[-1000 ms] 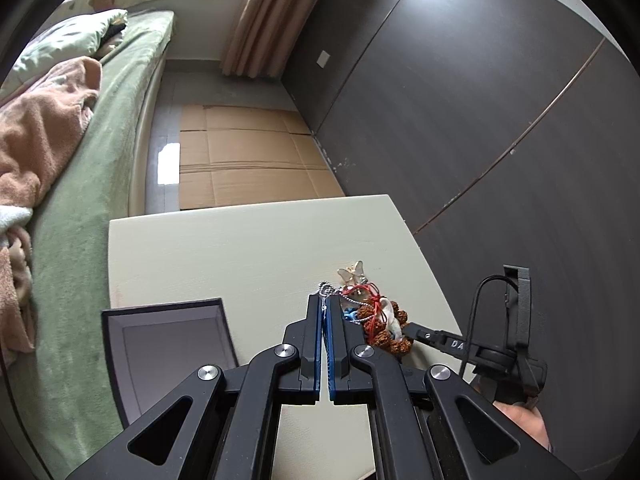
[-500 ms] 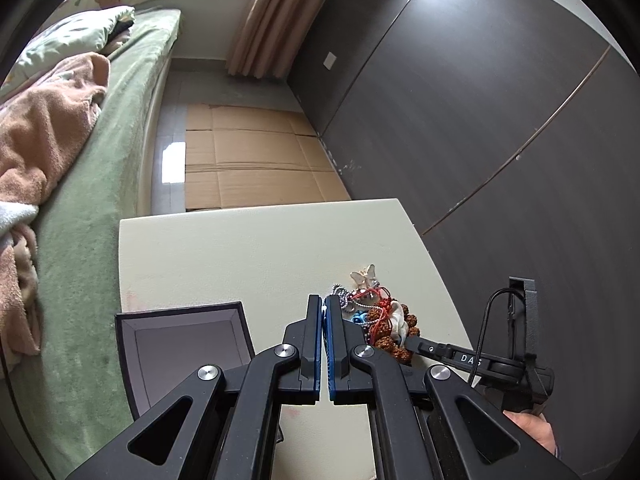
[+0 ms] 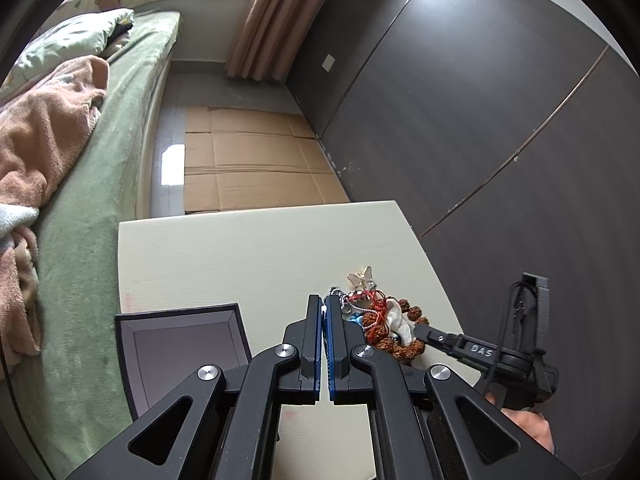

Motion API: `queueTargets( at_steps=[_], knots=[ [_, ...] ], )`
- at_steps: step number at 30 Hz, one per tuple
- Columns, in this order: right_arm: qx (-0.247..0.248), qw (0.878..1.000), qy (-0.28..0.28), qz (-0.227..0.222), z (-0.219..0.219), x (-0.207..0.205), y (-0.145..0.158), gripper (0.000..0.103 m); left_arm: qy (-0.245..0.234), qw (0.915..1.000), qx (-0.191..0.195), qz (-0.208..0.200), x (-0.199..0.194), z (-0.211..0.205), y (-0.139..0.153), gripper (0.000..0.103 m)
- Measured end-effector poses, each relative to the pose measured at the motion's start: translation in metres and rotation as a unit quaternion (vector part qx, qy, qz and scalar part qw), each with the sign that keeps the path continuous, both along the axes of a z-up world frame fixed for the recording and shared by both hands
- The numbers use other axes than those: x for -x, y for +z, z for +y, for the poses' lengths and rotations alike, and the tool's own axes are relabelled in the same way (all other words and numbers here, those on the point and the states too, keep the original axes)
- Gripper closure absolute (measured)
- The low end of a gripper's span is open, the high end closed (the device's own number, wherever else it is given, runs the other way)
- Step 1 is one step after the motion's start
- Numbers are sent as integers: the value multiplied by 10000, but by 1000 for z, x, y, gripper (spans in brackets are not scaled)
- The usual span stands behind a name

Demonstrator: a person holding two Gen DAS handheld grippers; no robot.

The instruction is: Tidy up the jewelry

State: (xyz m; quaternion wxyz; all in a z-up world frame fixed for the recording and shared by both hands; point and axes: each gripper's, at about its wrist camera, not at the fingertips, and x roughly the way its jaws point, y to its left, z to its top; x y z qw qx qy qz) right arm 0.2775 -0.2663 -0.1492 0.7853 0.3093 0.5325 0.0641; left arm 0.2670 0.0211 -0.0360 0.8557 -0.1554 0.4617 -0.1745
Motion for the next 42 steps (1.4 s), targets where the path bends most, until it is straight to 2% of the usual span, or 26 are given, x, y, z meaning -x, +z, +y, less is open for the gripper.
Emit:
queueTargets(
  at_steps=[10, 21, 27, 32, 35, 37, 39, 42],
  knots=[
    [163, 9927, 272, -1160, 17, 10, 54, 82, 264, 9996, 97, -93, 13, 26, 4, 102],
    [-145, 9786, 560, -1975, 42, 20, 91, 82, 504, 9984, 114, -228, 27, 51, 8, 102],
    [-457, 9676, 735, -2372, 60, 26, 106, 82, 695, 9975, 110, -2, 23, 65, -3, 102],
    [-663, 9623, 893, -2483, 81, 26, 111, 82, 833, 9956, 249, 351, 17, 74, -15, 100],
    [-753, 9601, 1038, -2486, 97, 23, 111, 82, 889, 9947, 244, 454, 16, 77, -19, 88],
    [-826, 9581, 1169, -2482, 108, 22, 110, 82, 960, 9941, 254, 428, 17, 82, -18, 54],
    [-896, 9565, 1297, -2457, 115, 23, 106, 82, 1084, 9931, 301, 332, 19, 89, -14, 37],
    [-993, 9544, 1468, -2403, 128, 22, 102, 82, 1232, 9917, 281, 222, 20, 99, -8, 35]
  ],
)
